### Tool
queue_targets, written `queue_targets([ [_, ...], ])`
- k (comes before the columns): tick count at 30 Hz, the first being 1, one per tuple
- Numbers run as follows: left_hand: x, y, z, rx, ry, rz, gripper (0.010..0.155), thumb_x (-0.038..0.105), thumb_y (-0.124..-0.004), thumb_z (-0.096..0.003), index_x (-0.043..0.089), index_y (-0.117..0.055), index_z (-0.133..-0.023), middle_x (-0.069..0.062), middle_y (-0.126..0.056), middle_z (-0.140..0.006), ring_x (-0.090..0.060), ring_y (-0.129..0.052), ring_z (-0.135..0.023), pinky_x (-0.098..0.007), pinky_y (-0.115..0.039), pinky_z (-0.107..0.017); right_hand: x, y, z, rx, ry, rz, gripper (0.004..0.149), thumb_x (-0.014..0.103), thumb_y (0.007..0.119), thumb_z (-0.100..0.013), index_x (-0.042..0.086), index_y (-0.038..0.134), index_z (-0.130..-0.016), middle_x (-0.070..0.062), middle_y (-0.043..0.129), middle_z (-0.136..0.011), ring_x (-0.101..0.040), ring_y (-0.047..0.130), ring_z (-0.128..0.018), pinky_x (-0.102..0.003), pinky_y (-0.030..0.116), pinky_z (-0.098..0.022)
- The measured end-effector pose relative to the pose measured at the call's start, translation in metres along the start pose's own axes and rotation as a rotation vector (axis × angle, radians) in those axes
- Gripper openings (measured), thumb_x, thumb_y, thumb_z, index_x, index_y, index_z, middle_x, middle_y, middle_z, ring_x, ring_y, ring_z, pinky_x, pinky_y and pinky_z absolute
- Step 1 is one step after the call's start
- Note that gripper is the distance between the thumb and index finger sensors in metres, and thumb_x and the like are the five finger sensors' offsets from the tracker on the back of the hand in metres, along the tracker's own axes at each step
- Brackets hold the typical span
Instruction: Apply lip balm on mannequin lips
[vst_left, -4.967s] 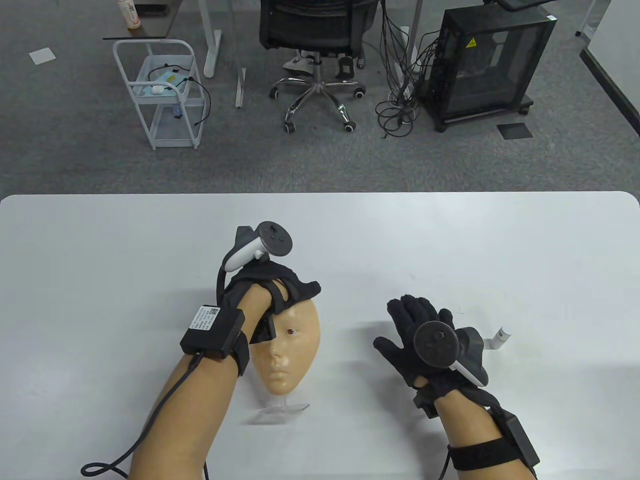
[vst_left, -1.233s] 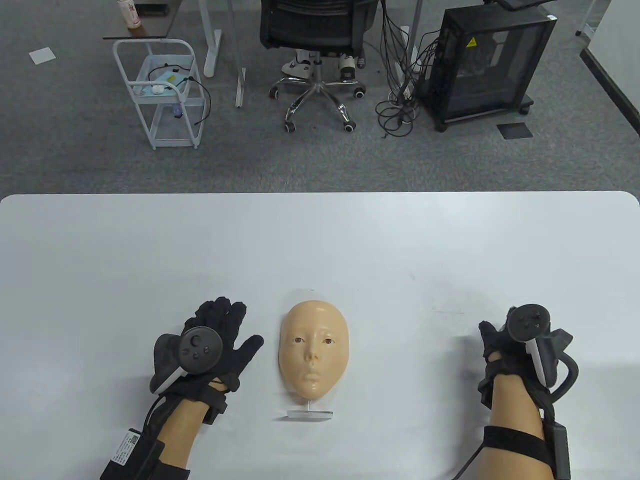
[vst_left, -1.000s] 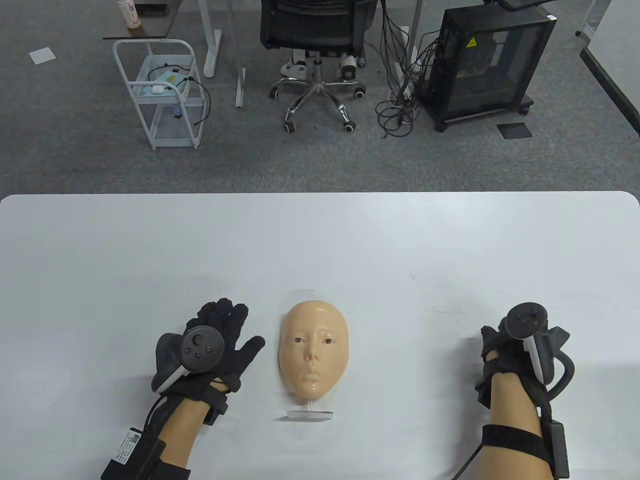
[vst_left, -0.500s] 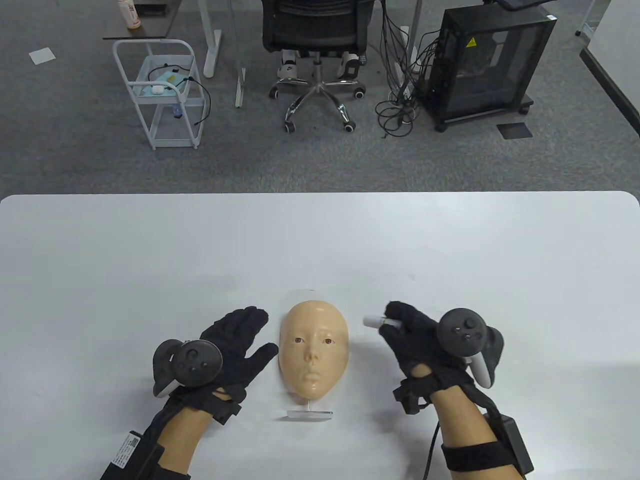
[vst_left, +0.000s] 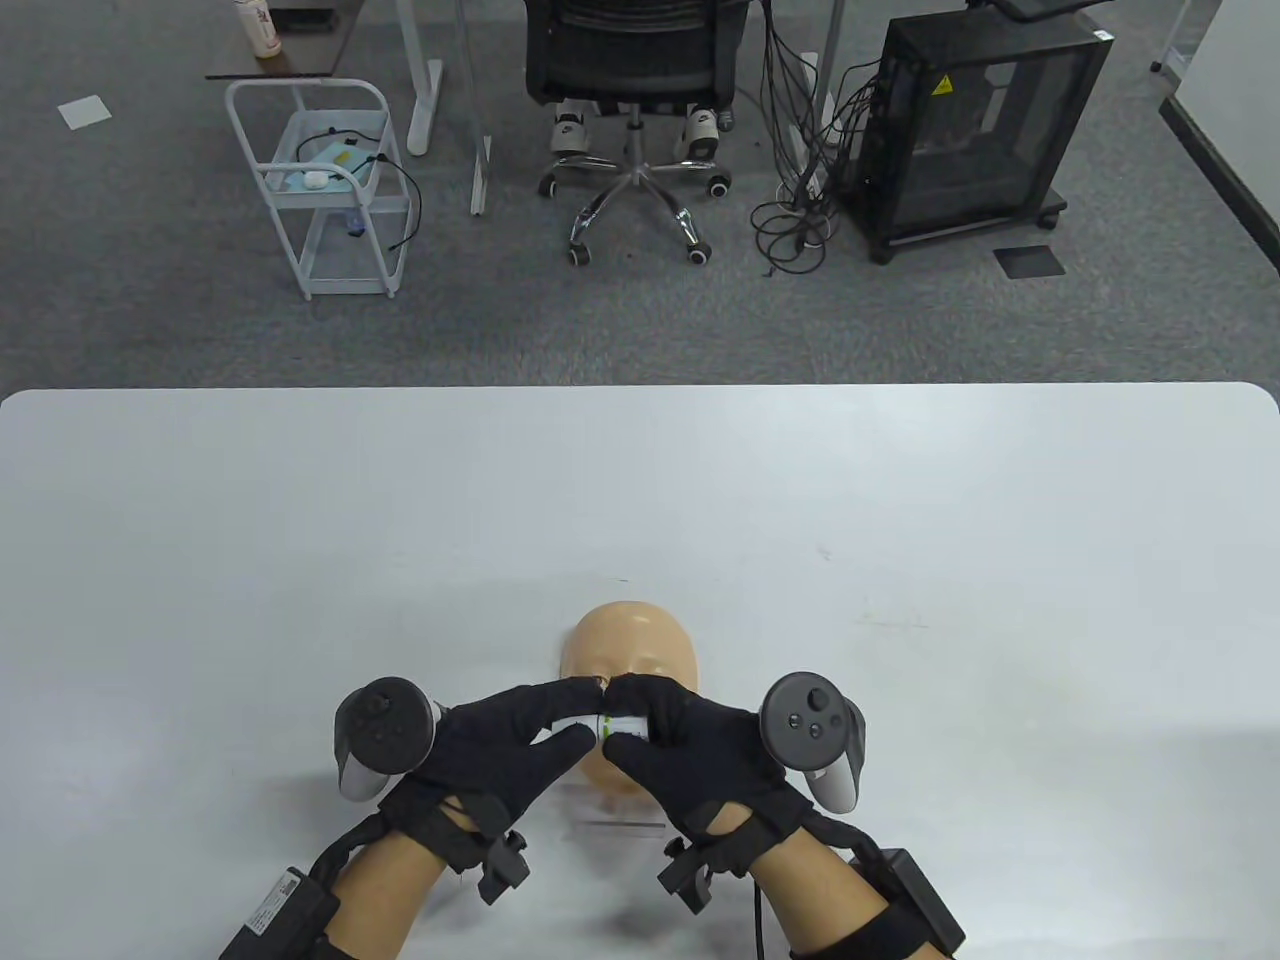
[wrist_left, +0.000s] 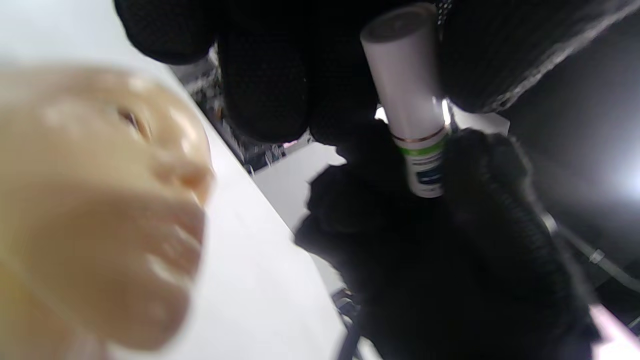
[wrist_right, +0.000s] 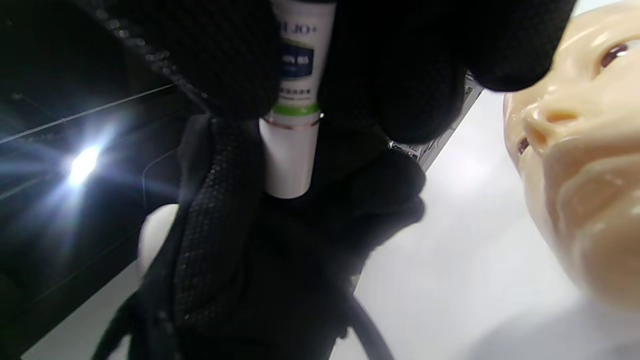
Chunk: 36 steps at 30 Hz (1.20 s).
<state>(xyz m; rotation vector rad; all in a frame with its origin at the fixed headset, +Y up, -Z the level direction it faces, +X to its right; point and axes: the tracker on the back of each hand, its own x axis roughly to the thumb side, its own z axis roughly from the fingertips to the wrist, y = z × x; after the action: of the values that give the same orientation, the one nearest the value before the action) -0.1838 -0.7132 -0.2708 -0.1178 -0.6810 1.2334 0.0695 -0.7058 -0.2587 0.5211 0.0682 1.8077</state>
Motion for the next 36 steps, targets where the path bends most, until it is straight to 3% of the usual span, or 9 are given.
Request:
queue_targets([
  [3, 0.000, -0.005, -0.002, -0.014, -0.007, 0.037, 0.055, 0.049, -0.093, -0.0535, 0.014, -0.079, -0.094, -0.011, -0.098, -0.082, -0.036, -0.103, -0.065, -0.061, -0.073, -0.060, 0.005, -0.004, 0.003, -0.009, -0.058, 0.066, 0.058, 0.040, 0.098, -0.045, 0.015, 0.076, -0.092, -0.010, 0.098, -0.081, -0.034, 0.101, -0.065, -0.053, 0.083, -0.053],
  [7, 0.012, -0.003, -0.001, 0.023, -0.045, 0.048, 0.054, 0.047, -0.097, -0.0515, 0.014, -0.082, -0.091, -0.012, -0.101, -0.078, -0.035, -0.103, -0.057, -0.060, -0.075, -0.061, 0.011, -0.007, 0.006, -0.027, -0.103, 0.021, 0.056, 0.041, 0.099, -0.044, 0.016, 0.078, -0.090, -0.009, 0.100, -0.079, -0.033, 0.103, -0.062, -0.052, 0.084, -0.053],
  [19, 0.007, 0.000, -0.001, 0.004, -0.031, 0.088, 0.052, 0.049, -0.097, -0.0512, 0.015, -0.085, -0.089, -0.010, -0.104, -0.075, -0.032, -0.107, -0.054, -0.055, -0.079, -0.061, 0.014, -0.010, 0.006, -0.010, -0.122, 0.031, 0.053, 0.042, 0.099, -0.045, 0.018, 0.079, -0.088, -0.008, 0.102, -0.075, -0.031, 0.104, -0.061, -0.049, 0.086, -0.053],
  [24, -0.002, 0.027, 0.006, 0.106, 0.026, 0.155, 0.051, 0.049, -0.095, -0.0526, 0.016, -0.083, -0.090, -0.010, -0.103, -0.076, -0.033, -0.105, -0.054, -0.058, -0.076, -0.061, 0.013, -0.040, 0.010, -0.148, -0.105, -0.033, 0.053, 0.042, 0.098, -0.045, 0.017, 0.078, -0.088, -0.009, 0.101, -0.074, -0.031, 0.104, -0.058, -0.049, 0.086, -0.052],
  [26, -0.013, 0.040, 0.011, 0.163, 0.059, 0.202, 0.052, 0.050, -0.093, -0.0540, 0.017, -0.081, -0.092, -0.009, -0.100, -0.078, -0.033, -0.103, -0.057, -0.059, -0.074, -0.061, 0.006, -0.058, 0.009, -0.184, -0.035, 0.009, 0.053, 0.042, 0.097, -0.046, 0.018, 0.078, -0.090, -0.009, 0.099, -0.076, -0.033, 0.101, -0.060, -0.051, 0.082, -0.053],
  [29, -0.023, 0.046, 0.013, 0.230, 0.077, 0.213, 0.052, 0.050, -0.092, -0.0541, 0.017, -0.080, -0.093, -0.008, -0.099, -0.081, -0.034, -0.101, -0.060, -0.060, -0.072, -0.061, -0.007, -0.081, 0.007, -0.267, 0.065, 0.323, 0.054, 0.042, 0.096, -0.048, 0.018, 0.077, -0.093, -0.010, 0.096, -0.076, -0.035, 0.097, -0.061, -0.054, 0.078, -0.053],
  [32, -0.028, 0.046, 0.013, 0.231, 0.093, 0.171, 0.052, 0.051, -0.092, -0.0548, 0.017, -0.080, -0.093, -0.008, -0.099, -0.081, -0.033, -0.102, -0.059, -0.059, -0.073, -0.061, -0.026, -0.099, 0.005, -0.296, 0.407, 0.791, 0.055, 0.046, 0.095, -0.047, 0.019, 0.078, -0.092, -0.009, 0.096, -0.068, -0.030, 0.095, -0.054, -0.054, 0.078, -0.053],
  [36, -0.028, 0.043, 0.012, 0.213, 0.094, 0.157, 0.052, 0.051, -0.092, -0.0550, 0.017, -0.080, -0.093, -0.009, -0.099, -0.080, -0.033, -0.102, -0.058, -0.059, -0.073, -0.060, -0.051, -0.103, 0.001, -0.275, 0.586, 0.846, 0.055, 0.042, 0.097, -0.047, 0.017, 0.079, -0.092, -0.012, 0.096, -0.068, -0.032, 0.094, -0.054, -0.057, 0.075, -0.053],
])
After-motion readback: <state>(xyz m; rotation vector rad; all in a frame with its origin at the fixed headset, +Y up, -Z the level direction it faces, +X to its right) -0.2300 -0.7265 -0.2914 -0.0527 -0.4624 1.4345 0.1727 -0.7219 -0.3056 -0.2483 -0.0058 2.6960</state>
